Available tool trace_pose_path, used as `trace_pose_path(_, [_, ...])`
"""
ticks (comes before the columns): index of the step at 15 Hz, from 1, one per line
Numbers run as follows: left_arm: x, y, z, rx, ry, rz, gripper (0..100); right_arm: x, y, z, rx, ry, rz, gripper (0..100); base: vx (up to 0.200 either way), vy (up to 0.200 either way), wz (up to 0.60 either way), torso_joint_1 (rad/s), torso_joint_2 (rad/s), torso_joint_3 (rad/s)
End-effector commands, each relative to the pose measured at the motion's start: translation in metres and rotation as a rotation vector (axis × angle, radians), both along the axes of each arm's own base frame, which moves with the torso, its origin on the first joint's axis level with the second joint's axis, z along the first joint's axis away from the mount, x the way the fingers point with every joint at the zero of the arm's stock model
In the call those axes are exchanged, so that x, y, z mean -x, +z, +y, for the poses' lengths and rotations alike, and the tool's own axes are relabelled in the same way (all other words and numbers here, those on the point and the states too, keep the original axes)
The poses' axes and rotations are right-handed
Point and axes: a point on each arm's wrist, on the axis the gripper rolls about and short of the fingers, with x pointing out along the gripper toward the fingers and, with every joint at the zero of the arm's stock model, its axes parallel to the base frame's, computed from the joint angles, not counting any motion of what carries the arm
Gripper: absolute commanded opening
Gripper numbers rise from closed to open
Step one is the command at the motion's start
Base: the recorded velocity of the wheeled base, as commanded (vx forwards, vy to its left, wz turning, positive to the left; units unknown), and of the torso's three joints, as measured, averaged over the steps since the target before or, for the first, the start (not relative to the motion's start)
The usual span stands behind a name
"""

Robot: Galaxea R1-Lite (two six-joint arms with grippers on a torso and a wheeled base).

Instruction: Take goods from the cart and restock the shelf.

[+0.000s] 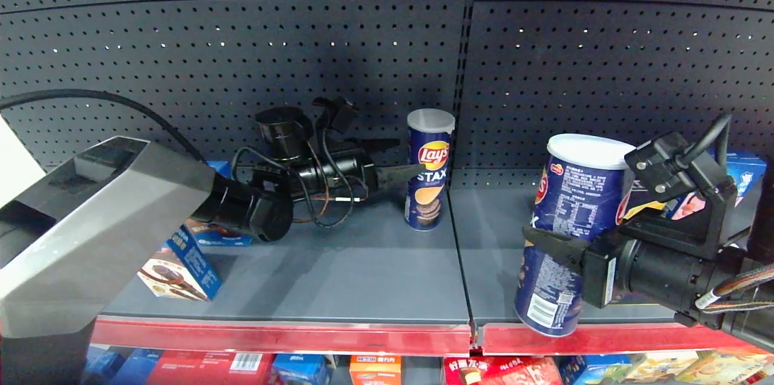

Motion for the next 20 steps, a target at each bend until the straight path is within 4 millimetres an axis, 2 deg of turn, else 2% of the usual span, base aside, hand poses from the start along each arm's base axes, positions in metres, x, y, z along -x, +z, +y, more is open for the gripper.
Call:
trace_pose_path(1, [-0.007,-0.004,-0.004,-0.002,-0.004,0.006,100,0.0,0.001,0.0,-0.001,0.0,-0.002,0,0.0,0.0,0.0,0.0,0.0,0.0])
trace_pose_path(8, [-0.017,0.0,-0.022,0.002,-0.031,-0.004,100,0.001,0.0,-0.003,-0.002,-0.005,-0.003,0,0.0,0.0,0.0,0.0,0.0,0.0])
trace_pose_path(13, [-0.012,-0.007,-0.041,-0.002,-0.071,0.006,100,0.001,-0.001,-0.007,-0.001,-0.022,-0.002,0,0.0,0.0,0.0,0.0,0.0,0.0])
trace_pose_path(16, [-0.011,-0.003,-0.046,0.003,-0.079,-0.007,100,0.0,-0.001,-0.008,-0.001,-0.027,0.001,0,0.0,0.0,0.0,0.0,0.0,0.0])
trace_pose_path(20, [-0.009,-0.008,-0.053,-0.009,-0.09,0.019,100,0.0,-0.002,-0.008,-0.01,-0.026,0.01,0,0.0,0.0,0.0,0.0,0.0,0.0])
